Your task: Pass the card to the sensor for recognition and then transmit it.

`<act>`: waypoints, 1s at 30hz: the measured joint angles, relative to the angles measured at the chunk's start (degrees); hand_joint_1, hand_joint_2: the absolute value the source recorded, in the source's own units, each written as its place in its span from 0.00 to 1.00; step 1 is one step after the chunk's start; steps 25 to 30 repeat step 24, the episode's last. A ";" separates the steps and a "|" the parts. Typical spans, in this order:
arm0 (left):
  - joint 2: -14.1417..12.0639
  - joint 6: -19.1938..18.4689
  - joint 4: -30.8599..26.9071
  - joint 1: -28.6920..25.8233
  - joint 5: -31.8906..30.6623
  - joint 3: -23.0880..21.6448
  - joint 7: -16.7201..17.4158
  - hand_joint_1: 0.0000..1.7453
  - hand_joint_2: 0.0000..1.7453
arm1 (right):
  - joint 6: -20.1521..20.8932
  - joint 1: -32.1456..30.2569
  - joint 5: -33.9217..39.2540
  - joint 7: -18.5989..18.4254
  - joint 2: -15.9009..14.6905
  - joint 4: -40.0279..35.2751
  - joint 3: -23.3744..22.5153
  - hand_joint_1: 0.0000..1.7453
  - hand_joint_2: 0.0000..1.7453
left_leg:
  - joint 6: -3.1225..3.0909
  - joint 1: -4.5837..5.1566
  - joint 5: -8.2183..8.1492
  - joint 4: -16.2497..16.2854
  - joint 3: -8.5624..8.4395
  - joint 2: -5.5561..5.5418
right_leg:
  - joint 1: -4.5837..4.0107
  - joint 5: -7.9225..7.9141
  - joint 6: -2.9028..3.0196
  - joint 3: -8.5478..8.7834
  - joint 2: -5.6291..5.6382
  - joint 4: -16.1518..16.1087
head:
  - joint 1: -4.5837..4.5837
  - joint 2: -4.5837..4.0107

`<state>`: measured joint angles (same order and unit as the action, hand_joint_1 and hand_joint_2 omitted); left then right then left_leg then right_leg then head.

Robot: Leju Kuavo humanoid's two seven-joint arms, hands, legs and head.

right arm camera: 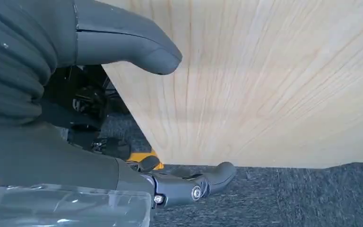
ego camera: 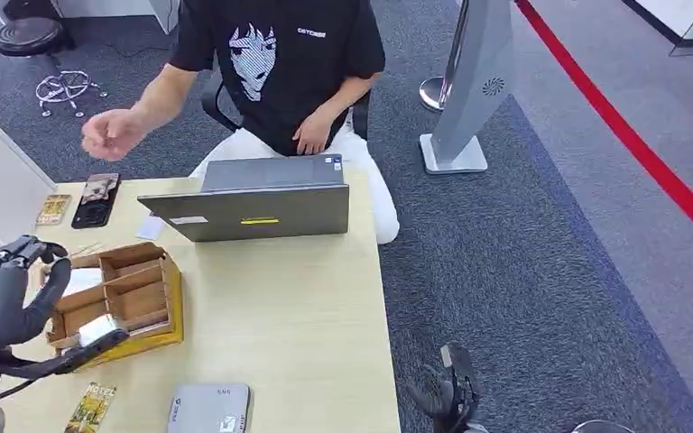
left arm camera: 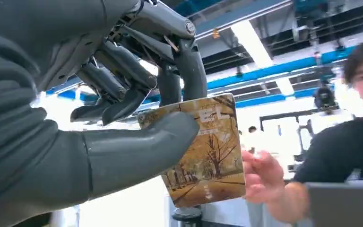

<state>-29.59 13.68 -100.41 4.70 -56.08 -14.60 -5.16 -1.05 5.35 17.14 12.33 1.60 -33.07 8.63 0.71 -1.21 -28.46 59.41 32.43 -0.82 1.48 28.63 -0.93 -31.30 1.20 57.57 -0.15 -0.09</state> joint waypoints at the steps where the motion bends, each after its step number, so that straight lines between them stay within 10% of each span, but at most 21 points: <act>1: -0.13 -0.24 0.39 0.28 0.52 0.81 0.06 1.00 1.00 | 0.00 0.02 -0.02 -0.02 0.00 0.00 0.04 0.00 1.00 | 0.00 0.00 0.00 0.00 0.00 0.00 | 0.00 0.00 0.00 0.00 0.00 0.01 | 0.00 0.00; 14: -0.26 0.13 5.07 -0.70 3.89 9.50 0.59 1.00 1.00 | 0.20 0.13 -0.13 -0.17 0.00 0.07 0.70 0.00 1.00 | 0.00 0.00 0.00 0.00 0.02 0.01 | 0.00 0.00 0.00 0.00 0.01 0.01 | 0.00 0.00; 16: -0.06 0.13 5.42 -0.99 3.91 10.03 0.48 0.00 1.00 | 0.17 0.15 -0.13 -0.17 0.00 0.07 0.87 0.00 1.00 | 0.00 0.00 0.00 0.00 0.01 0.00 | 0.00 0.00 0.00 0.00 0.01 0.01 | 0.00 0.00; 30: 0.85 1.05 5.92 -2.60 3.63 10.47 -0.44 0.00 1.00 | 0.20 0.20 -0.13 -0.24 0.00 0.07 1.01 0.00 1.00 | 0.00 0.00 0.00 0.00 0.02 0.00 | 0.00 0.00 0.00 0.00 0.02 0.01 | -0.02 0.00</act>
